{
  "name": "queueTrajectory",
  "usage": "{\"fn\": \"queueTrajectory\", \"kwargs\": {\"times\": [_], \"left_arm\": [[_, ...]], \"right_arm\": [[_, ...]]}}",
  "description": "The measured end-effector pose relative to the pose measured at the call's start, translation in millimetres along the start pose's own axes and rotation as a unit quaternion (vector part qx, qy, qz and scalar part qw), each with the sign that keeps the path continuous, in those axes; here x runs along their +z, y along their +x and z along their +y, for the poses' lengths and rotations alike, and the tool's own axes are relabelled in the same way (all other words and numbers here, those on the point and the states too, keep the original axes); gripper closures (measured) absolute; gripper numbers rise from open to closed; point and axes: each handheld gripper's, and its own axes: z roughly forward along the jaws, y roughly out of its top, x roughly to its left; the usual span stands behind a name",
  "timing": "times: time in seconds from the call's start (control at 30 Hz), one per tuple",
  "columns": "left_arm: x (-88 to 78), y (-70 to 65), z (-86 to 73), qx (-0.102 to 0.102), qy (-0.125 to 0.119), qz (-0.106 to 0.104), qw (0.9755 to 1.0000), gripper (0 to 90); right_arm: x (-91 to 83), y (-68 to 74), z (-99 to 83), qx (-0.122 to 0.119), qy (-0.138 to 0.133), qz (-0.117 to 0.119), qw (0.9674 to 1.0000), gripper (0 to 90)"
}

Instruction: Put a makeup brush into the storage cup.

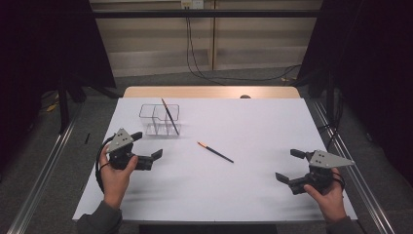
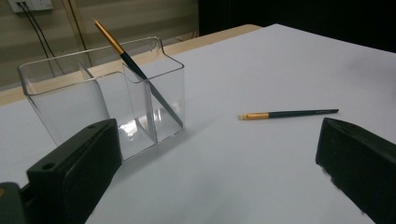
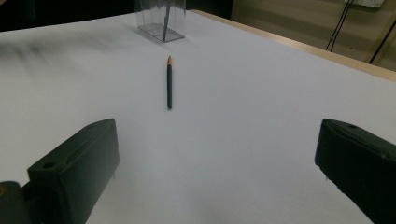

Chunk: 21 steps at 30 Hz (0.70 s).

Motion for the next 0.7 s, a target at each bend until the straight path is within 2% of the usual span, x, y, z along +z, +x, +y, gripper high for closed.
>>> {"fn": "queueTrajectory", "kwargs": {"times": [0.23,0.27,0.3,0.5,0.7], "left_arm": [[-8.5,1.5,-4.9,-0.010,-0.001,0.004,0.9999,0.1],[-9.7,2.5,-5.5,-0.006,-0.004,0.000,1.0000,0.2],[-10.5,1.8,-6.4,-0.013,-0.007,0.001,0.9999,0.1],[-17.8,2.5,-10.5,-0.019,-0.019,0.001,0.9996,0.1],[-26.5,3.1,-13.8,-0.009,-0.030,-0.001,0.9995,0.1]], "right_arm": [[1.1,0.4,0.2,0.001,0.002,0.003,1.0000,0.0],[1.4,0.6,0.3,0.002,0.002,0.003,1.0000,0.0],[1.6,0.5,0.3,0.002,0.002,0.002,1.0000,0.0],[3.5,-0.8,0.6,0.000,0.001,0.006,1.0000,0.0],[5.2,-1.8,1.5,0.003,0.001,0.007,1.0000,0.0]]}}
